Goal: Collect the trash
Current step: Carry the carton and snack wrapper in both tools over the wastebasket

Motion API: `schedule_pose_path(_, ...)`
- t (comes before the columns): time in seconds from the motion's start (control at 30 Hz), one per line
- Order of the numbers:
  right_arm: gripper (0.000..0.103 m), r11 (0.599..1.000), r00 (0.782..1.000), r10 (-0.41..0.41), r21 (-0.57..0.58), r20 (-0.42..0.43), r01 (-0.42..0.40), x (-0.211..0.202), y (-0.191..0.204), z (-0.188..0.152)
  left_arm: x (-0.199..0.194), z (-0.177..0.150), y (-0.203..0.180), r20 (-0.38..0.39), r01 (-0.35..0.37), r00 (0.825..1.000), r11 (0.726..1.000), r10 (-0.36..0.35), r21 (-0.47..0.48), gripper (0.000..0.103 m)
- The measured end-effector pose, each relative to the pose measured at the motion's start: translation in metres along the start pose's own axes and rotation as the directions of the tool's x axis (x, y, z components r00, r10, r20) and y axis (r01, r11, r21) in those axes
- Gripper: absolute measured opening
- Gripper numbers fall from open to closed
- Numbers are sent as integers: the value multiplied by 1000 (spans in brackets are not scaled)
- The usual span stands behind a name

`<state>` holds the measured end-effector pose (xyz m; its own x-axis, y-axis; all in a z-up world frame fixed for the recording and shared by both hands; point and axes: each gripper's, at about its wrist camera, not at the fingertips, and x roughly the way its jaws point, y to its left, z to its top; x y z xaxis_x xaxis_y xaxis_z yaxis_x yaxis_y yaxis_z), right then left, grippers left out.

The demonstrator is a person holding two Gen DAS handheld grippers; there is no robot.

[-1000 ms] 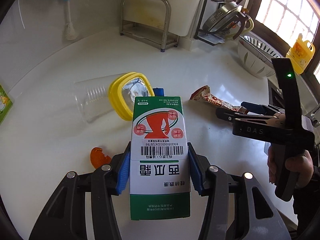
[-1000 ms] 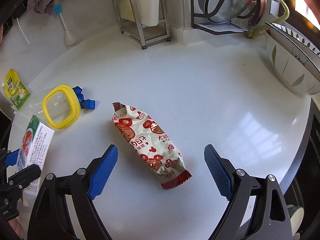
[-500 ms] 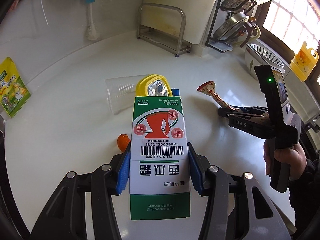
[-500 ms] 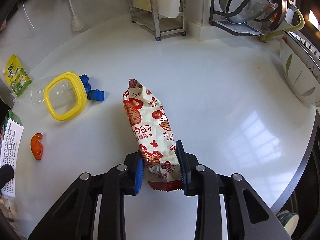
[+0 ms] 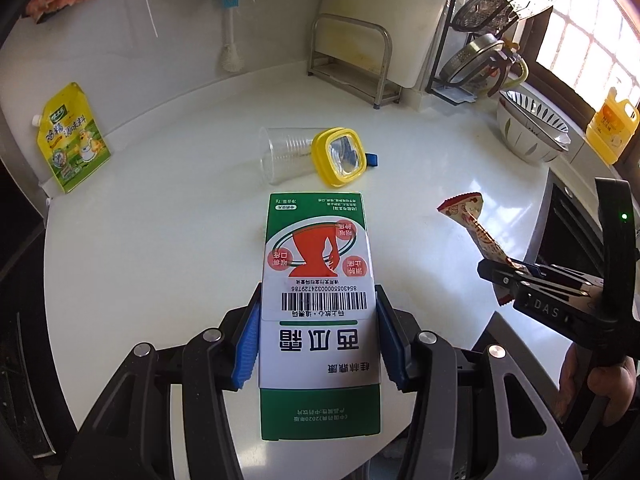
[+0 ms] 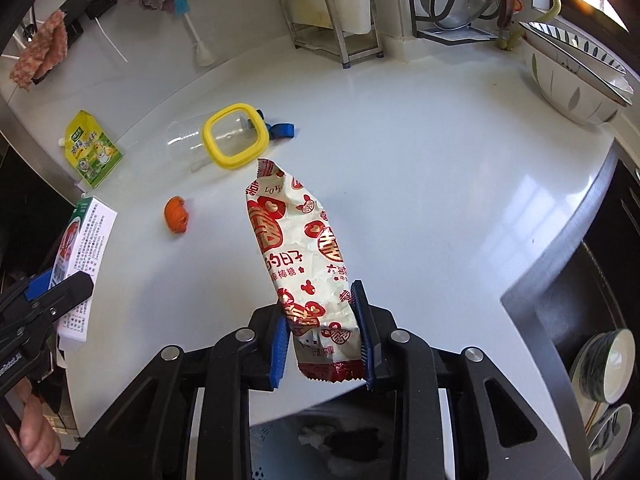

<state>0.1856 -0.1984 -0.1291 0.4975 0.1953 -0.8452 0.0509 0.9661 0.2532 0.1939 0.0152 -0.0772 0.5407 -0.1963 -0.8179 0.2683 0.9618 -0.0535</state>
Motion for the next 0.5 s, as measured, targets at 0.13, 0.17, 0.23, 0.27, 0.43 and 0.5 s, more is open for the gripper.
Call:
schedule_pose_path(0.13,28,999,1000,24,22,-2,-24,-27,1,-31,-19,-23,-6,-2,-17,1000,1000,17,-14,50)
schedule_pose_path(0.17,28,999,1000,31,29,-1,-31,-34,1,-38,-23,-30,-8,-2,-20,1000,1000,20,-19,50)
schedule_pose_path(0.23,28,999,999,38,35,0,-38,-47,1,-54,-32,-42,-11,-7,-26,1000,999,25,-28,49)
schedule_pose_path(0.27,28,998,999,45,37,-1,-45,-53,1,-62,-36,-49,-13,-10,-28,1000,999,28,-32,50)
schedule_pose_path(0.43,28,999,999,46,6,-12,-46,-76,3,-101,-52,-84,-28,-30,-33,999,999,32,-40,50)
schedule_pose_path(0.5,28,999,999,47,-5,-22,-47,-83,3,-117,-57,-99,-35,-38,-33,999,998,31,-44,50)
